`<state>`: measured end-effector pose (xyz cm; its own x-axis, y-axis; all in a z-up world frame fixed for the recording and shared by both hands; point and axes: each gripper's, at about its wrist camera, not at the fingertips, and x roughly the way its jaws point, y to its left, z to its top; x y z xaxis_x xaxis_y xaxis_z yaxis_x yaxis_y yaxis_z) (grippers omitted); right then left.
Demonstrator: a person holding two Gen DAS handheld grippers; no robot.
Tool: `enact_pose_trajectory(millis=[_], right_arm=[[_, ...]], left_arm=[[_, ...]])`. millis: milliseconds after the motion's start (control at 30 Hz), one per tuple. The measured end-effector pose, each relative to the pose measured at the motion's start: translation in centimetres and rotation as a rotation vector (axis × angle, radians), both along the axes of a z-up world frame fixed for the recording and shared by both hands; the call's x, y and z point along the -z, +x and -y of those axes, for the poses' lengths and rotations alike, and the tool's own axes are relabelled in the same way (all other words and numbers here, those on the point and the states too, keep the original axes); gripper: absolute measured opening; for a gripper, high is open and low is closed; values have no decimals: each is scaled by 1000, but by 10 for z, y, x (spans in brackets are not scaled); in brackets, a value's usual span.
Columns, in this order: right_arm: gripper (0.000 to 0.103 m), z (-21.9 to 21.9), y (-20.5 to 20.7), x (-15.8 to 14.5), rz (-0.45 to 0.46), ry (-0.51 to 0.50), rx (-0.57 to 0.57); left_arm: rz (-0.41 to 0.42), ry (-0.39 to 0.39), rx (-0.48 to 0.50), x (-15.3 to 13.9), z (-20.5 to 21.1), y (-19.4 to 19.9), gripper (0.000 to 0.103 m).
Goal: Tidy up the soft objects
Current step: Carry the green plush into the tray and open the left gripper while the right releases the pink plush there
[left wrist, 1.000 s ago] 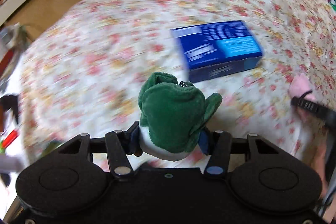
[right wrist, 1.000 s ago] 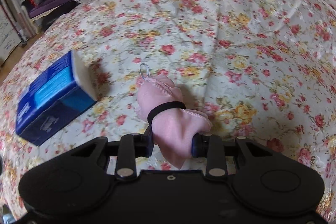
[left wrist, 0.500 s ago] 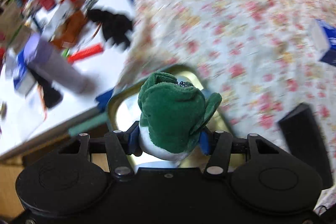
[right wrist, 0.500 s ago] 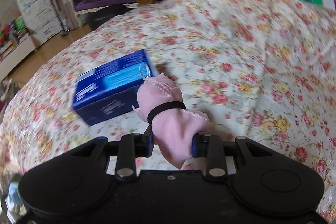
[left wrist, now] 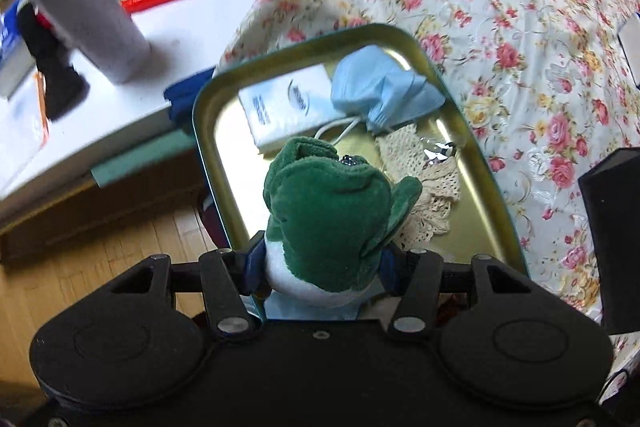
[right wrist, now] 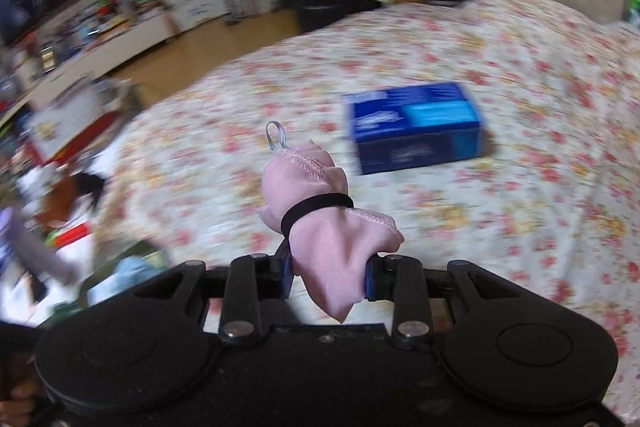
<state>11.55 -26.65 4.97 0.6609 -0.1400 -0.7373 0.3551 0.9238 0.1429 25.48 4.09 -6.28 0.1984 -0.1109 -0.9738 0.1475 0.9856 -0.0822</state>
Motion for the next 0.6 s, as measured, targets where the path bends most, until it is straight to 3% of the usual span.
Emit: enact_pose_trajectory(millis=[167, 300, 467, 600], right_arm=[[30, -49, 5, -6, -29, 63, -128], [30, -87, 10, -2, -74, 32, -177], [30, -122, 18, 11, -135, 16, -214], [30, -142, 32, 24, -178, 8, -230]], left_arm=[[33, -20, -27, 7, 3, 12, 54], [71, -21, -23, 12, 6, 27, 54], [96, -96, -87, 2, -9, 36, 53], [162, -32, -120, -6, -16, 32, 53]])
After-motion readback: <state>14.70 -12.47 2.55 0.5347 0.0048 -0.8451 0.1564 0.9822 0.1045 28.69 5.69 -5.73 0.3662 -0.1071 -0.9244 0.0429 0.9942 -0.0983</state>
